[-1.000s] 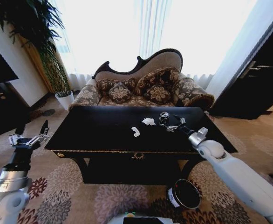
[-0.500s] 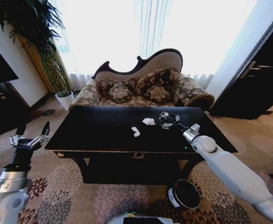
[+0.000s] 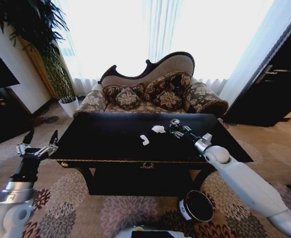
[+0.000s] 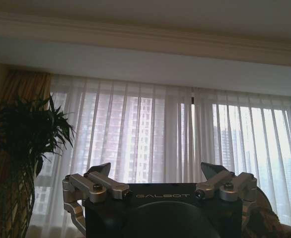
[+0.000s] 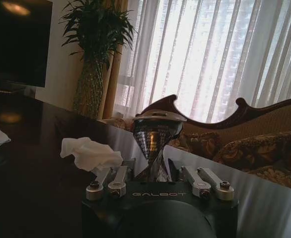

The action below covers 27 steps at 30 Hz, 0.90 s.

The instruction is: Move to the front of the table and place the trash on the table into the trash bin.

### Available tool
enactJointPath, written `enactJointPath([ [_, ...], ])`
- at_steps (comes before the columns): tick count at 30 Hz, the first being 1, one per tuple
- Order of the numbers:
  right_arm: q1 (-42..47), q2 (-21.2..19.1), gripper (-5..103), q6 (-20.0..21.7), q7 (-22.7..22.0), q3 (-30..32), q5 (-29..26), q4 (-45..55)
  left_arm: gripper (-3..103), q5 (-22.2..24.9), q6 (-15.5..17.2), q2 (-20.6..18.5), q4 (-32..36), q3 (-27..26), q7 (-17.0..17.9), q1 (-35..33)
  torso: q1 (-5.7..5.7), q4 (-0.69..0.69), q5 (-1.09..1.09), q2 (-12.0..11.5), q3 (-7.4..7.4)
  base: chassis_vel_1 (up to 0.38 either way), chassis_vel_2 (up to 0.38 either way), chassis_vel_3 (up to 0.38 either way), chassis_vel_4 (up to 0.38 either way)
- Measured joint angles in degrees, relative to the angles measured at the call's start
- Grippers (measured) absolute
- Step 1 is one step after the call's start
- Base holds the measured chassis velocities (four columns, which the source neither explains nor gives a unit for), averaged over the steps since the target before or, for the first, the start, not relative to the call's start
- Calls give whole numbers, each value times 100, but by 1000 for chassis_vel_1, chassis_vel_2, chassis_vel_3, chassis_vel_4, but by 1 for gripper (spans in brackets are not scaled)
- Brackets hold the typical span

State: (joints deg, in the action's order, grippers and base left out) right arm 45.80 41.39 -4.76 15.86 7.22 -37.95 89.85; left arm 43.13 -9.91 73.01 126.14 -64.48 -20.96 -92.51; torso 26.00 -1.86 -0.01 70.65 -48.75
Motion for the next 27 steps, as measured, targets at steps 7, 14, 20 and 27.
enactJointPath([
  [7,221,58,15,-157,78,135,-40,79,100,-157,-25,38,-87,136,-3,34,0,0,-2,1,1,0,0,0,0],
  [14,521,61,0,-166,223,463,-197,279,100,-157,-28,42,-65,149,-3,36,0,0,1,0,0,0,0,0,0],
  [20,1033,142,0,-65,602,1220,-595,709,100,-91,-31,36,-10,97,-3,29,0,0,-1,1,1,0,0,0,0],
  [27,2175,435,0,216,1161,2526,-768,1468,100,23,-58,89,124,33,-3,-11,0,1,0,0,0,0,0,0,0],
])
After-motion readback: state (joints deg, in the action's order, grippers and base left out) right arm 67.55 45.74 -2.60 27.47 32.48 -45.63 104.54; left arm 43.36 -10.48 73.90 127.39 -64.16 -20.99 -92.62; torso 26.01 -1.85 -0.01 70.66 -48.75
